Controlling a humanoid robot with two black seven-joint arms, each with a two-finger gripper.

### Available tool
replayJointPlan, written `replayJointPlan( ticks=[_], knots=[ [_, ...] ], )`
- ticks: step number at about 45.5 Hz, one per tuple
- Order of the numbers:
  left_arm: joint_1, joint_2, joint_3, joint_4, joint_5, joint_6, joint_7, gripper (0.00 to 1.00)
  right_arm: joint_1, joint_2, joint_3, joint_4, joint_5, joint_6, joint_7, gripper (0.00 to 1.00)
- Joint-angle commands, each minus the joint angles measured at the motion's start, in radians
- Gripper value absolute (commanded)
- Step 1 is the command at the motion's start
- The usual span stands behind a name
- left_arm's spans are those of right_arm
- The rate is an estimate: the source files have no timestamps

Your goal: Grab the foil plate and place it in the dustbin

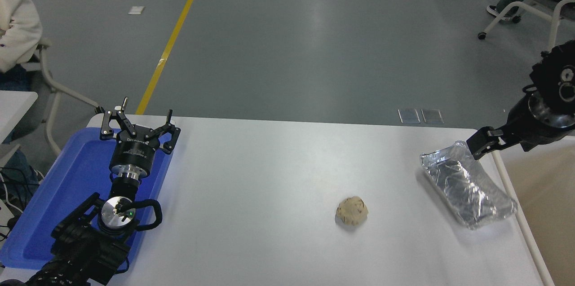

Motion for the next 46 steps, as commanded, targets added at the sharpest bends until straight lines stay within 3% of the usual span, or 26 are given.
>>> replayJointPlan(
  ticks=[1, 20, 24, 31, 46],
  knots=[
    [0.0, 0.0, 0.0, 0.0, 0.0, 0.0, 0.0, 1.0, -0.209, -0.018, 0.094, -0.161, -0.073, -0.059, 0.002, 1.0],
    [0.0, 0.0, 0.0, 0.0, 0.0, 0.0, 0.0, 1.0, -0.444, -0.018, 0.252, -0.338, -0.07, -0.1, 0.0, 1.0],
    [0.0, 0.0, 0.0, 0.0, 0.0, 0.0, 0.0, 1.0, -0.481, -0.018, 0.286, -0.358, -0.039, -0.137, -0.004, 1.0],
    [0.0, 0.0, 0.0, 0.0, 0.0, 0.0, 0.0, 1.0, -0.556, -0.021, 0.355, -0.359, 0.131, -0.218, -0.018, 1.0],
    [0.0, 0.0, 0.0, 0.0, 0.002, 0.0, 0.0, 1.0, -0.611, -0.073, 0.364, -0.356, 0.16, -0.244, -0.038, 1.0]
  ],
)
